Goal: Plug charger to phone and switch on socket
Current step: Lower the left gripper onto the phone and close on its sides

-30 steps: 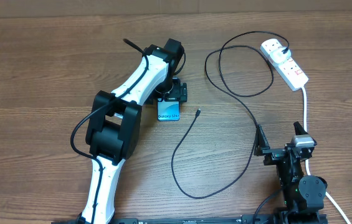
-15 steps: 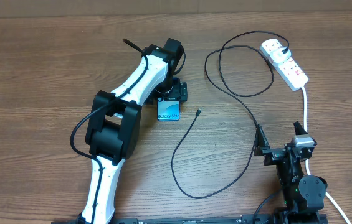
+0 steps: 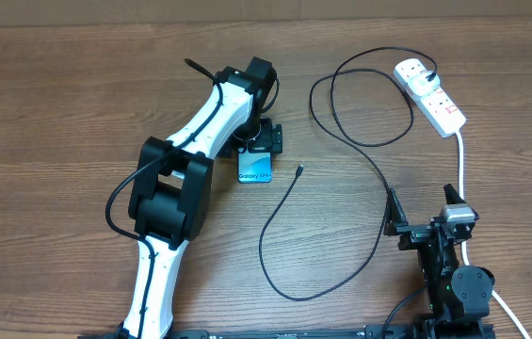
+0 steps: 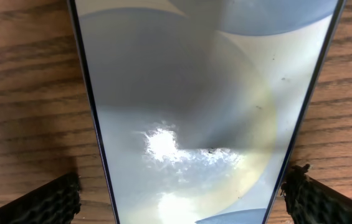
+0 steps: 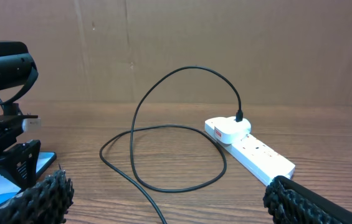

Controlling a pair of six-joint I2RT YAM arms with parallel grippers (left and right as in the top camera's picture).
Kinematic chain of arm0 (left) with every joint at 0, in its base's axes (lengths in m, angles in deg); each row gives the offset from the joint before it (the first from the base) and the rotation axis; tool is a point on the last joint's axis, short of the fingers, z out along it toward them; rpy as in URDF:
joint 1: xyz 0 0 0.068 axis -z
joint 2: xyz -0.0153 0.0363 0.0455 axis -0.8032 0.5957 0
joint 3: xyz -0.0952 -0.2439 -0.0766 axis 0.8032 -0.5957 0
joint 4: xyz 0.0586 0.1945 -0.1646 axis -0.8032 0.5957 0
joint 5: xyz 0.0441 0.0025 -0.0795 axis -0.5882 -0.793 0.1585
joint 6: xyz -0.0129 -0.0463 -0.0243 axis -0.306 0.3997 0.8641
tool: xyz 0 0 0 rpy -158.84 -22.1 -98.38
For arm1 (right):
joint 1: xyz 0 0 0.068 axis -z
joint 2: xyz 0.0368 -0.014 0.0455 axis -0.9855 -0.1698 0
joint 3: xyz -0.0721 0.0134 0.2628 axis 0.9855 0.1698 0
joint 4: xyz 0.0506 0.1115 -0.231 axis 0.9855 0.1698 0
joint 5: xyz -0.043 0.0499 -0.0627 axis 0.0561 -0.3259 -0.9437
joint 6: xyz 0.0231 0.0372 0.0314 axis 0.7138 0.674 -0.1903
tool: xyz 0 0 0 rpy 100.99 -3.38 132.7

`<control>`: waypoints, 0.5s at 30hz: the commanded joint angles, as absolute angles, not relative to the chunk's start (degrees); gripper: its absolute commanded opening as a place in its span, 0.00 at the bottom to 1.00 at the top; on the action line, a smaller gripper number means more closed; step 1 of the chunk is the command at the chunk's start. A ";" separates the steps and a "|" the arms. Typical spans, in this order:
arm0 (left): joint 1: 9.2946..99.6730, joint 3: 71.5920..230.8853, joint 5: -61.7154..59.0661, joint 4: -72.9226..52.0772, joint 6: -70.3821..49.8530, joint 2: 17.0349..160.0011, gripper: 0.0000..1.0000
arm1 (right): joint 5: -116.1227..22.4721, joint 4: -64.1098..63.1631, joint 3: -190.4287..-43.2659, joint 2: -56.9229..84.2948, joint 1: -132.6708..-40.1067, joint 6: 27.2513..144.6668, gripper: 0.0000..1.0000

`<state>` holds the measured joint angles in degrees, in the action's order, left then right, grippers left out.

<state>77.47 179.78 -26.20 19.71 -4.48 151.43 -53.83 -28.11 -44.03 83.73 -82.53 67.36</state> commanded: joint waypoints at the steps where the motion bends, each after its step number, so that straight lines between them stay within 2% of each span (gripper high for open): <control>1: 78.49 179.08 -24.86 19.62 -4.26 154.47 1.00 | -54.38 -28.44 -43.44 84.16 -82.84 67.56 1.00; 15: 80.33 179.08 -25.96 20.25 -3.63 154.47 1.00 | -54.38 -28.44 -43.44 84.16 -82.84 67.56 1.00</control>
<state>78.49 179.78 -27.60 20.28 -4.46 151.52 -53.83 -28.11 -44.03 83.73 -82.53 67.36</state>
